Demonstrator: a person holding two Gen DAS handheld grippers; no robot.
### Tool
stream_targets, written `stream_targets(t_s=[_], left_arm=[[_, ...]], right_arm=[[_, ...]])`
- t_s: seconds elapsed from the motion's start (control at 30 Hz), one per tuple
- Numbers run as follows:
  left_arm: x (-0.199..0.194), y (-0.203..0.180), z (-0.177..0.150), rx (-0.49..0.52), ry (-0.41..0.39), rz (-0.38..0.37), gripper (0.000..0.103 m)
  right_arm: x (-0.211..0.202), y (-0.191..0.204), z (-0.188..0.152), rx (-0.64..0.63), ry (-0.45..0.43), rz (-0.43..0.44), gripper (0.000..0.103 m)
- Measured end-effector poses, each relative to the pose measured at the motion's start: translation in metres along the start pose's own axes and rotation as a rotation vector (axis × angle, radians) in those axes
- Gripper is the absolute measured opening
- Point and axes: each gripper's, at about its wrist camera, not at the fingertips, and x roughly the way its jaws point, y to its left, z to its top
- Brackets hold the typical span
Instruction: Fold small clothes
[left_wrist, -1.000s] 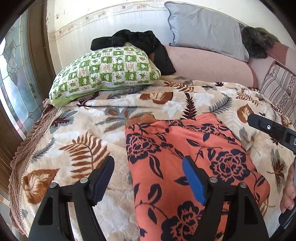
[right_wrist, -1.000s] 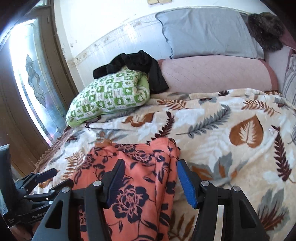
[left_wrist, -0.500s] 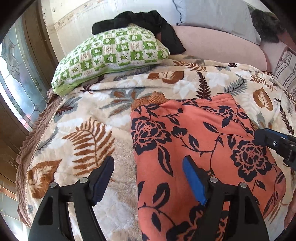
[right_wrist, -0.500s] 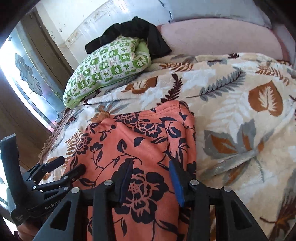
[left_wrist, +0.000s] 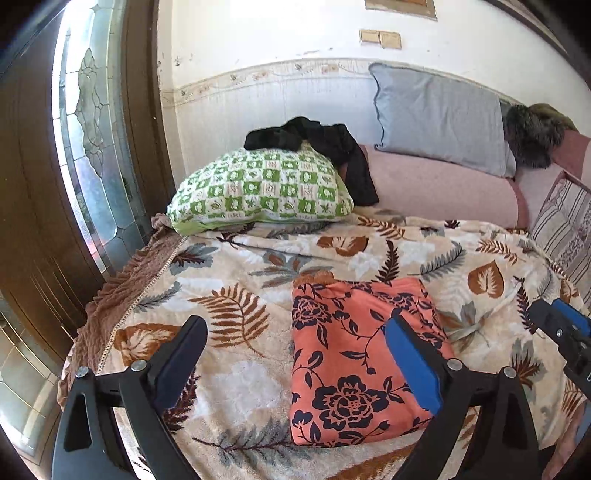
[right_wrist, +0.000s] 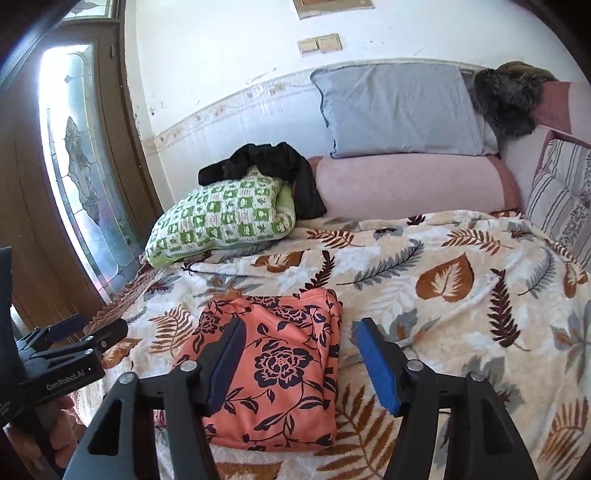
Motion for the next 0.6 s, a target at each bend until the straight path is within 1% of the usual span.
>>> stream_targets(t_s=[0.07,0.13,0.27,0.4,0.5,0.6], left_arm=[[-0.022,0.002,0.006,-0.012,-0.042,0.018,0.098],[-0.042,0.004,0.012,-0.02,-0.076,0.036,0.099],[-0.074,0.005,0.022,-0.02,-0.105,0.085,0.099],[-0.106,0.008,0.029,-0.01,-0.126,0.084,0.099],[-0.127,0.008,0.037,0.013,-0.137,0.12,0.099],[-0.15,0.008,0.043,0.034,-0.163,0.114,0.099]], right_arm=[[-0.019,0.003,0.003,0.008,-0.027,0.004,0.071],[-0.036,0.008,0.005,0.008,-0.047,0.006,0.076],[-0.065,0.019,0.007,0.003,-0.074,0.019,0.079],[-0.093,0.027,0.015,0.02,-0.101,0.042,0.08],[-0.116,0.035,0.022,0.017,-0.143,0.051,0.083],[-0.138,0.046,0.03,-0.005,-0.19,0.063,0.083]])
